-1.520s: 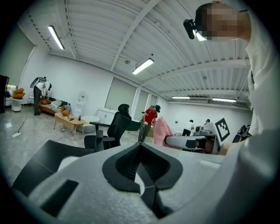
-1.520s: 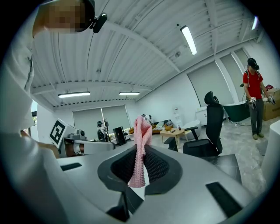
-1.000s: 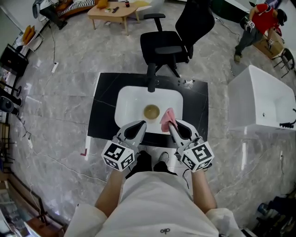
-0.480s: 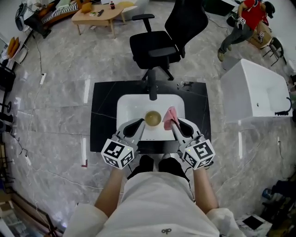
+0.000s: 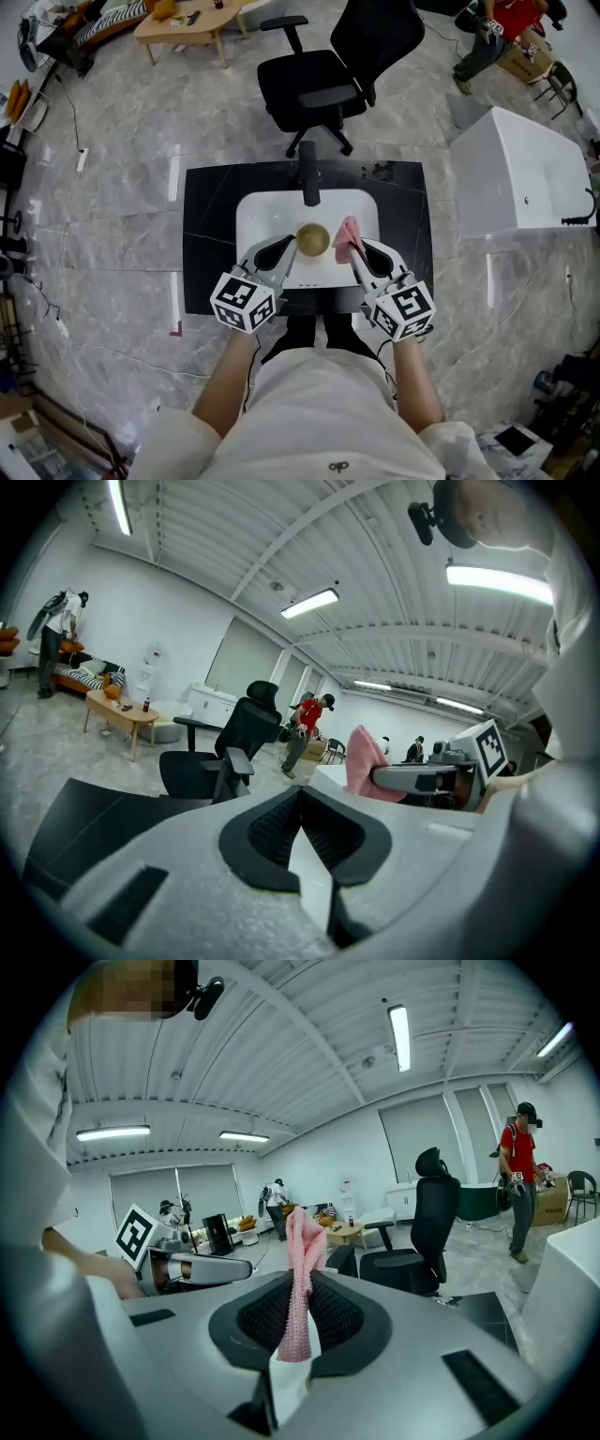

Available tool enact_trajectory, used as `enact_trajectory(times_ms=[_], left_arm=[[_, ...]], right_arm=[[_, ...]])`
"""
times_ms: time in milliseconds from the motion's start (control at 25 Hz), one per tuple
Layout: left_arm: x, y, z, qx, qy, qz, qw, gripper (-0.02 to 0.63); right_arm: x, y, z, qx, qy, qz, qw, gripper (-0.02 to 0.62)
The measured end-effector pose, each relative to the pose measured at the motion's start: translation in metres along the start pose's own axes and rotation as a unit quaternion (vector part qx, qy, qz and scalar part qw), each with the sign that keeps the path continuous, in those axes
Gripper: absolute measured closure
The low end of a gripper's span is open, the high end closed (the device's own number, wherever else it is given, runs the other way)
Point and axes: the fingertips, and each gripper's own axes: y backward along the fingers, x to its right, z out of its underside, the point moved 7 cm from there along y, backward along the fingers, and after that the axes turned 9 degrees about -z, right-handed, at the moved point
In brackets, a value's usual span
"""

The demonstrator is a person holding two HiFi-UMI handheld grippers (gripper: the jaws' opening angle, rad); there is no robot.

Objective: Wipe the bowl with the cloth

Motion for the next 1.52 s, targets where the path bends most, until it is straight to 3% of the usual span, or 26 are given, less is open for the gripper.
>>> enact_trajectory(times_ms=[280, 480, 600, 1240, 1520], left_arm=[[-0.012, -0.022, 0.017, -0.036, 0.024, -0.019, 0.9989, 0.594], [-0.026, -0.038, 0.046, -0.066, 0.124, -0.044, 0.9891, 0.594], [-0.030, -0.046, 0.065, -0.088, 0.158, -0.059, 0.9817, 0.594], [-0.051, -0.082, 0.139, -0.154, 0.219, -0.101, 0.9582, 0.592], [-0.069, -0.096, 0.174, -0.184, 0.260, -0.116, 0.9408, 0.591]], right_arm=[[0.020, -0.009, 0.008, -0.014, -0.008, -0.012, 1.000, 0.561], [0.032, -0.009, 0.014, -0.025, -0.012, -0.020, 0.999, 0.561], [0.037, -0.009, 0.019, -0.030, -0.017, -0.024, 0.999, 0.561], [0.071, -0.020, 0.066, -0.062, -0.050, -0.033, 0.996, 0.561], [0.074, -0.027, 0.084, -0.076, -0.058, -0.033, 0.995, 0.561]])
